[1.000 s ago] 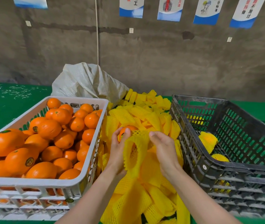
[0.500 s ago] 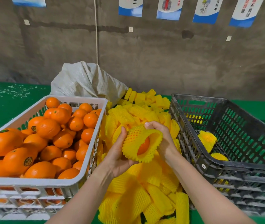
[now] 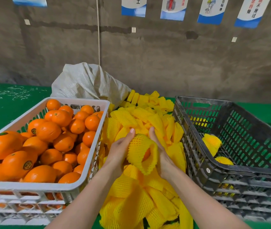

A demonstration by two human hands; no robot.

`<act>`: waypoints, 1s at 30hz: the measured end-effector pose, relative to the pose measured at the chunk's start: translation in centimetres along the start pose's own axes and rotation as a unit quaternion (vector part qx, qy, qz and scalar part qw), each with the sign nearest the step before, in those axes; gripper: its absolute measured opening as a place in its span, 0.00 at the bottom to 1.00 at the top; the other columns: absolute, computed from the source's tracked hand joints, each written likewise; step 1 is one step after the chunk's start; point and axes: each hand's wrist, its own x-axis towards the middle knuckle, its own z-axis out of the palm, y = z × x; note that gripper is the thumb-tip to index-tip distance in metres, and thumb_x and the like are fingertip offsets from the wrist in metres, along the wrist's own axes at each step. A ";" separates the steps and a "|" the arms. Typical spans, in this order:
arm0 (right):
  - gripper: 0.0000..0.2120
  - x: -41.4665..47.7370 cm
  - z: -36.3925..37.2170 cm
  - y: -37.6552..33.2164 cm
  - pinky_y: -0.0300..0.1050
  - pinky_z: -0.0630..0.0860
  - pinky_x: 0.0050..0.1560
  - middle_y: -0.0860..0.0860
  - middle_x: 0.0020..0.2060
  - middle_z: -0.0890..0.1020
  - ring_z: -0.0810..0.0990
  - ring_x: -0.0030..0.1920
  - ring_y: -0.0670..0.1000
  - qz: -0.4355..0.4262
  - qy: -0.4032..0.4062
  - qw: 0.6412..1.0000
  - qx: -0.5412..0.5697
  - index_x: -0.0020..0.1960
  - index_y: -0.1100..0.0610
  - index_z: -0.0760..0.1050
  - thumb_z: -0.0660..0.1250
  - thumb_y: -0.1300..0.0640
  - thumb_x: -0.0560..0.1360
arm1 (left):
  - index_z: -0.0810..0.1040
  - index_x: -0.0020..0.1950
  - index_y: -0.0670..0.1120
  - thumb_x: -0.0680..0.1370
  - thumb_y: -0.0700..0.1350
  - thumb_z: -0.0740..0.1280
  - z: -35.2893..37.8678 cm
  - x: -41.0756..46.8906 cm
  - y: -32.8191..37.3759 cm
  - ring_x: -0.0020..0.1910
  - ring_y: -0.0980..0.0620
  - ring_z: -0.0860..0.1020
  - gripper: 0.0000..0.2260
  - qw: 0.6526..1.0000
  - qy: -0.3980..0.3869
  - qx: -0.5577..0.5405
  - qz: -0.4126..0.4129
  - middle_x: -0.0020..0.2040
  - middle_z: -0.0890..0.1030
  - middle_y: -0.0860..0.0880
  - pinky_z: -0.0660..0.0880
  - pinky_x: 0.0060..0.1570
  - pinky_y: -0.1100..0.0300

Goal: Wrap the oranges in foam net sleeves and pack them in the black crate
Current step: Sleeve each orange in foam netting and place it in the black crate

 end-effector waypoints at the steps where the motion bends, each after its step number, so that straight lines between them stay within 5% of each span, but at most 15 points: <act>1: 0.34 0.2 0.2 0.2 0.54 0.73 0.62 0.56 0.62 0.77 0.76 0.61 0.58 0.006 -0.001 1.000 0.006 0.66 0.51 0.71 0.56 0.31 0.68 | 0.82 0.47 0.46 0.66 0.63 0.68 0.2 -0.1 0.1 0.45 0.50 0.83 0.23 0.999 0.025 0.031 0.032 0.45 0.85 0.48 0.79 0.46 0.56; 4: 0.27 0.5 0.7 1.0 0.55 0.74 0.61 0.55 0.55 0.81 0.79 0.55 0.56 -0.031 0.023 0.998 0.045 0.63 0.53 0.75 0.63 0.37 0.71 | 0.70 0.23 0.50 0.70 0.65 0.62 1.0 -0.2 0.3 0.24 0.55 0.70 0.23 0.978 0.093 0.121 0.143 0.23 0.71 0.53 0.66 0.27 0.65; 6: 0.18 0.9 0.7 1.2 0.53 0.77 0.54 0.55 0.45 0.83 0.81 0.48 0.56 -0.052 0.087 0.992 0.068 0.52 0.56 0.79 0.65 0.42 0.73 | 0.60 0.19 0.51 0.72 0.66 0.57 1.7 -0.2 0.3 0.20 0.58 0.60 0.27 0.965 0.120 0.163 0.167 0.19 0.61 0.55 0.57 0.24 0.63; 9: 0.18 1.6 0.5 0.9 0.58 0.76 0.52 0.56 0.38 0.82 0.80 0.44 0.59 -0.095 0.152 0.982 0.061 0.37 0.55 0.78 0.65 0.42 0.73 | 0.68 0.27 0.47 0.79 0.59 0.56 2.2 -0.2 -0.7 0.26 0.54 0.67 0.24 0.974 0.129 0.112 0.152 0.24 0.68 0.51 0.63 0.30 0.59; 15: 0.20 2.0 -1.0 0.1 0.55 0.74 0.49 0.53 0.32 0.81 0.78 0.41 0.58 -0.072 0.183 0.973 0.117 0.31 0.53 0.79 0.64 0.43 0.75 | 0.77 0.31 0.46 0.76 0.41 0.69 1.7 -0.8 -1.3 0.34 0.53 0.70 0.12 0.987 0.075 0.053 0.129 0.32 0.75 0.51 0.65 0.38 0.58; 21: 0.12 2.0 -0.8 0.2 0.47 0.74 0.40 0.54 0.34 0.83 0.79 0.39 0.55 -0.020 0.109 0.969 0.222 0.40 0.52 0.78 0.63 0.46 0.75 | 0.68 0.36 0.46 0.74 0.37 0.64 0.9 -0.1 -1.5 0.37 0.50 0.71 0.10 0.972 -0.010 -0.234 0.028 0.33 0.72 0.49 0.67 0.45 0.55; 25: 0.13 1.5 -0.8 0.4 0.47 0.73 0.43 0.55 0.38 0.81 0.77 0.41 0.55 -0.008 0.081 0.972 0.222 0.43 0.53 0.76 0.61 0.44 0.76 | 0.73 0.42 0.43 0.76 0.41 0.65 0.5 -0.3 -1.4 0.42 0.50 0.76 0.04 0.993 -0.023 -0.105 0.057 0.39 0.78 0.46 0.71 0.44 0.57; 27: 0.15 1.7 -0.5 0.7 0.47 0.72 0.47 0.55 0.39 0.80 0.77 0.43 0.55 -0.015 0.070 0.977 0.199 0.45 0.54 0.76 0.60 0.43 0.76 | 0.76 0.50 0.44 0.80 0.47 0.60 1.0 -0.1 -1.2 0.50 0.50 0.79 0.08 0.997 0.000 -0.058 0.055 0.47 0.81 0.47 0.75 0.49 0.58; 30: 0.13 1.5 0.1 0.9 0.43 0.73 0.40 0.52 0.36 0.80 0.77 0.39 0.51 -0.031 0.033 0.984 0.172 0.46 0.53 0.76 0.59 0.44 0.76 | 0.79 0.46 0.46 0.80 0.52 0.58 1.2 0.0 -0.4 0.43 0.55 0.83 0.14 0.994 0.031 0.014 0.101 0.41 0.85 0.50 0.79 0.42 0.62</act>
